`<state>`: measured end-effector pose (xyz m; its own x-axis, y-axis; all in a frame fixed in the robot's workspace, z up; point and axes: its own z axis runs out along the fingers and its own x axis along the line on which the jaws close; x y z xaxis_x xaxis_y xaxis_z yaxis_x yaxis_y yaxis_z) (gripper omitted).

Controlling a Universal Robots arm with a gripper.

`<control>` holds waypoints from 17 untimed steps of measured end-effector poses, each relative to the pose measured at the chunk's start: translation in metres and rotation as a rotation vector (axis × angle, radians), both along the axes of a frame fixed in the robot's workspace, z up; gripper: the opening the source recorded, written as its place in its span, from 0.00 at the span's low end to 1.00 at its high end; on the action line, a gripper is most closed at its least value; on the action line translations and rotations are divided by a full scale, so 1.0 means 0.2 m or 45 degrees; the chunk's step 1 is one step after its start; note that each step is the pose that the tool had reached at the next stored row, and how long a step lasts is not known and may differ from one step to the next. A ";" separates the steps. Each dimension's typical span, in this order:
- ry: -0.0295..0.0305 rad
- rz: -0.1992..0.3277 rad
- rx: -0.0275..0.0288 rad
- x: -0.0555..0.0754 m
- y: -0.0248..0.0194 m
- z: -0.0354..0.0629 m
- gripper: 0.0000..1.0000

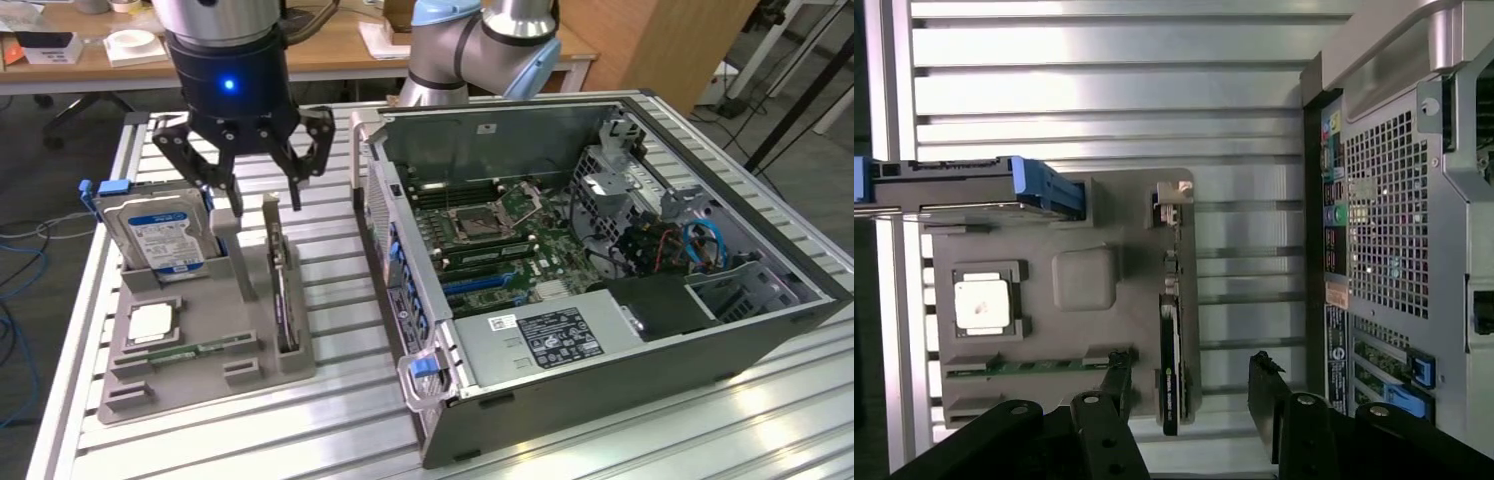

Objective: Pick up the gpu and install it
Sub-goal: 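Pick up the gpu and move the gpu toward the slot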

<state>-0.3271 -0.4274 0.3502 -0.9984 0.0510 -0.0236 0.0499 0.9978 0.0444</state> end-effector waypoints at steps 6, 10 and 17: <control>0.0000 0.000 0.0000 0.00 -0.010 -0.029 0.59; -0.0001 0.000 0.0001 0.00 -0.022 -0.053 0.59; 0.0000 0.000 0.0000 0.00 -0.073 -0.107 0.59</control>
<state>-0.3271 -0.4419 0.3287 -0.9984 0.0510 -0.0236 0.0499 0.9978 0.0444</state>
